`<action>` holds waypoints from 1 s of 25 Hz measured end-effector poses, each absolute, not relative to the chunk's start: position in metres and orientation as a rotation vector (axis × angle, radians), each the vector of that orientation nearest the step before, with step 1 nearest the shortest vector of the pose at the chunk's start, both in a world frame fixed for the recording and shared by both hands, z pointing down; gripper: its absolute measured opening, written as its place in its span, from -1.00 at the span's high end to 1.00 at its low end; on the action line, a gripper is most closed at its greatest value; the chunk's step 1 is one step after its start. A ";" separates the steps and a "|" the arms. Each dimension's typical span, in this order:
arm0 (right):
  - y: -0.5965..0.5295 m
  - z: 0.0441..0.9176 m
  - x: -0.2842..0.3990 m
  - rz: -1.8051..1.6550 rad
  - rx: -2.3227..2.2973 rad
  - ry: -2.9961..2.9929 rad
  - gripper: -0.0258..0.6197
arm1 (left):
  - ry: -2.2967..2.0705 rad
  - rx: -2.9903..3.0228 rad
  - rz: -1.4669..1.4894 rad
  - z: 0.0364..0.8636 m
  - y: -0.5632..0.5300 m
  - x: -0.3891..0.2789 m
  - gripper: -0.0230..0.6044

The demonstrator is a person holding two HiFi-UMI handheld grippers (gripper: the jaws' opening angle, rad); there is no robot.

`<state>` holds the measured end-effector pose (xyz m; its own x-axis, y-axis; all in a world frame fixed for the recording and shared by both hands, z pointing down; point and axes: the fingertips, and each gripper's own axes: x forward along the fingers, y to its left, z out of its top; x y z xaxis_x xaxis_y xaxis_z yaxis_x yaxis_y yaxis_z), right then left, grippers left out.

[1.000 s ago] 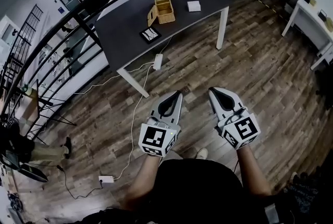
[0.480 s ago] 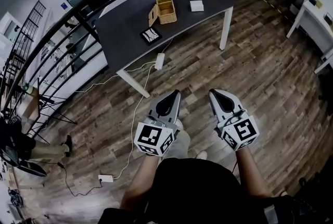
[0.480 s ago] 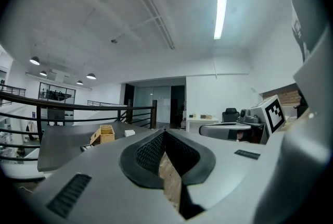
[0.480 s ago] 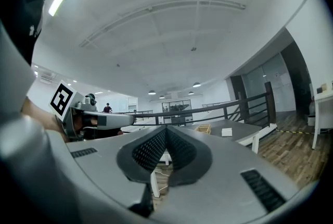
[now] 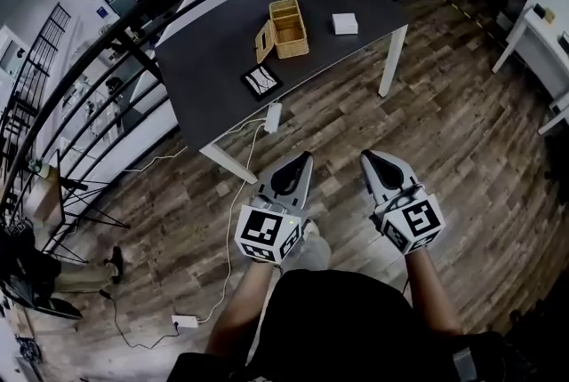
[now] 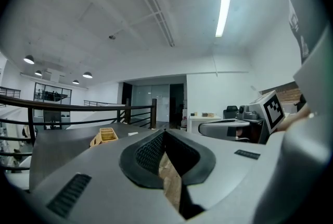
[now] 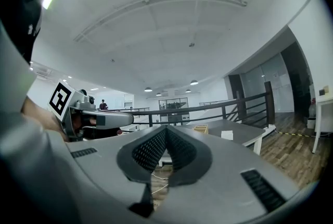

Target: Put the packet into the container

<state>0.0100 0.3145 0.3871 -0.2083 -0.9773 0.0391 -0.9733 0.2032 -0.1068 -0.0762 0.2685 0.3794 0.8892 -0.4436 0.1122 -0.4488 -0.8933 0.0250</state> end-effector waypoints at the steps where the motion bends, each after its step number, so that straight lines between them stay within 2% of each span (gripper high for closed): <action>1: 0.303 0.388 0.008 -0.179 -1.955 2.414 0.91 | -0.705 3.003 0.162 0.379 0.256 -0.077 0.91; 11: 0.199 0.389 0.000 -0.205 -2.007 2.443 0.91 | -0.652 3.004 0.164 0.382 0.151 -0.082 0.90; 25: 0.125 0.396 -0.009 -0.189 -2.040 2.436 0.91 | -0.640 2.968 0.145 0.399 0.072 -0.093 0.90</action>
<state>-0.0087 0.1245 0.3962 -0.1779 -0.9781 0.1081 -0.9830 0.1717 -0.0643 -0.0929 0.0720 0.3987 0.9070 -0.4053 0.1144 -0.4150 -0.9064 0.0788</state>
